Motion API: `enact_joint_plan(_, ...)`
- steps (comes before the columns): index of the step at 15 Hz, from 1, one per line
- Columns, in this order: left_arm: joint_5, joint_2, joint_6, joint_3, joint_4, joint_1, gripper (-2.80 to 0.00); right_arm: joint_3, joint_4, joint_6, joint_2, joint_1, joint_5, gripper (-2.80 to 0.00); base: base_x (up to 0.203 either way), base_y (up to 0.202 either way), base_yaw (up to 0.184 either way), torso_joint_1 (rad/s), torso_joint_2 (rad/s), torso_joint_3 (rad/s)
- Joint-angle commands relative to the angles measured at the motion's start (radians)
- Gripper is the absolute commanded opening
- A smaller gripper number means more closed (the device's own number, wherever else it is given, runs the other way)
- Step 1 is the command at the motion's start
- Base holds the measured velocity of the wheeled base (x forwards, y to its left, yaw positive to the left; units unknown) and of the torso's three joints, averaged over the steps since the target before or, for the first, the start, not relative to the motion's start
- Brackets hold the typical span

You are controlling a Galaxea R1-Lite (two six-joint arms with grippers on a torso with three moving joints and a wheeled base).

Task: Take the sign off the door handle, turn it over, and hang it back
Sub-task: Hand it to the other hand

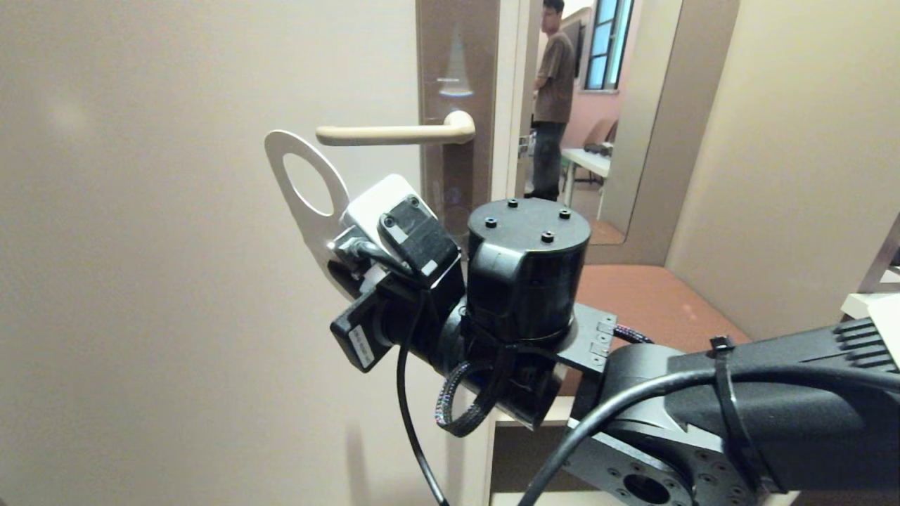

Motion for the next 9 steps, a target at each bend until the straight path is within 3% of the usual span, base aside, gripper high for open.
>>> enact_joint_plan(1,0.0,0.0,-0.001,0.0,0.0,0.0,-2.8,0.05,-0.005,-0.001,-0.06,0.001,0.002,-2.8,0.0,0.0,0.0,0.0,0.0,0.0)
enact_joint_plan(9,0.0,0.0,-0.001,0.0,0.0,0.0,-2.8,0.298,-0.004,0.003,-0.26,-0.001,0.036,-2.8,0.0,0.0,0.0,0.0,0.0,0.0)
